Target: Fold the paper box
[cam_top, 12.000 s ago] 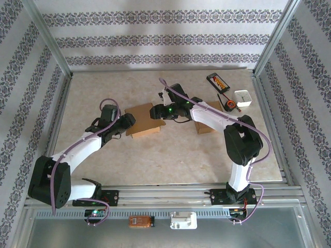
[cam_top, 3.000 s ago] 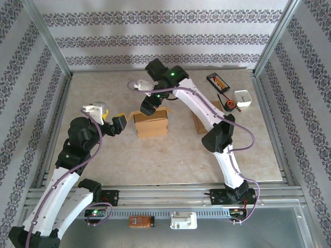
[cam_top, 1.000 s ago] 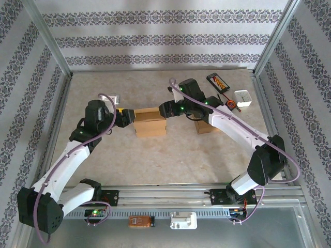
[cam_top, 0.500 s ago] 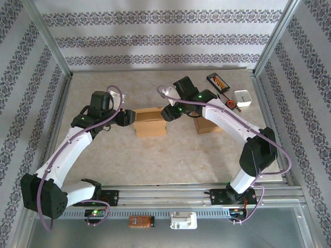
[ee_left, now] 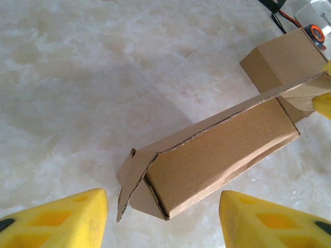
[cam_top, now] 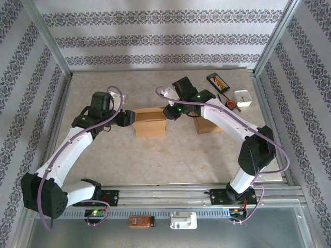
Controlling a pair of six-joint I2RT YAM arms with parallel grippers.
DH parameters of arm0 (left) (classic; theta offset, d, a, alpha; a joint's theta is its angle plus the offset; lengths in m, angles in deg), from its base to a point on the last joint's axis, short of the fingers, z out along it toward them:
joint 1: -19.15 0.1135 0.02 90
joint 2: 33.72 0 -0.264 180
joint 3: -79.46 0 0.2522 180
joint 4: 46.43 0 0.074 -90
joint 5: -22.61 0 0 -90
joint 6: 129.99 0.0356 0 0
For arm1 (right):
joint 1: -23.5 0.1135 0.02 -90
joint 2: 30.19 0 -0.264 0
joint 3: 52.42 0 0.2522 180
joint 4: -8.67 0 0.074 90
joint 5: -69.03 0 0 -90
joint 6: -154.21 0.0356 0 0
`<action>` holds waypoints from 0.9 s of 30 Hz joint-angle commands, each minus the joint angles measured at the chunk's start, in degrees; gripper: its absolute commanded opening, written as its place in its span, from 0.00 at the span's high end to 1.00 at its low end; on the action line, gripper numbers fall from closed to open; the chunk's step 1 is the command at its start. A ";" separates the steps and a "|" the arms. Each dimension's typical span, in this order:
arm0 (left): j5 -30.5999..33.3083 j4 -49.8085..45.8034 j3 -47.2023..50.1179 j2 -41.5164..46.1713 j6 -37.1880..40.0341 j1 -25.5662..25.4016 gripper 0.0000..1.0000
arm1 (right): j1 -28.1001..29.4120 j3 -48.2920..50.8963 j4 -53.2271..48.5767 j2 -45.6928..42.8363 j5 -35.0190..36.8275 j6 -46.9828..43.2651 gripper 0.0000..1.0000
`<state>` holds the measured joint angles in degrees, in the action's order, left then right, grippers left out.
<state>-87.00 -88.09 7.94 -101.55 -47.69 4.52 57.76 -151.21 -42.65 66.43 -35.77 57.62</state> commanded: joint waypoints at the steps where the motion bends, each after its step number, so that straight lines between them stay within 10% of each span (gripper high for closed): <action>1: 0.90 -1.07 -0.80 -0.96 1.74 -0.46 0.48 | 0.03 -1.59 -0.01 0.15 -0.02 -0.73 0.81; 27: -0.07 -0.92 -3.69 -4.78 -7.49 -0.46 0.98 | 2.03 -3.10 -1.71 0.97 3.21 0.61 0.80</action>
<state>-85.17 -89.60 6.50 -105.64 -50.27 4.52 59.05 -152.57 -43.33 66.63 -33.63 57.17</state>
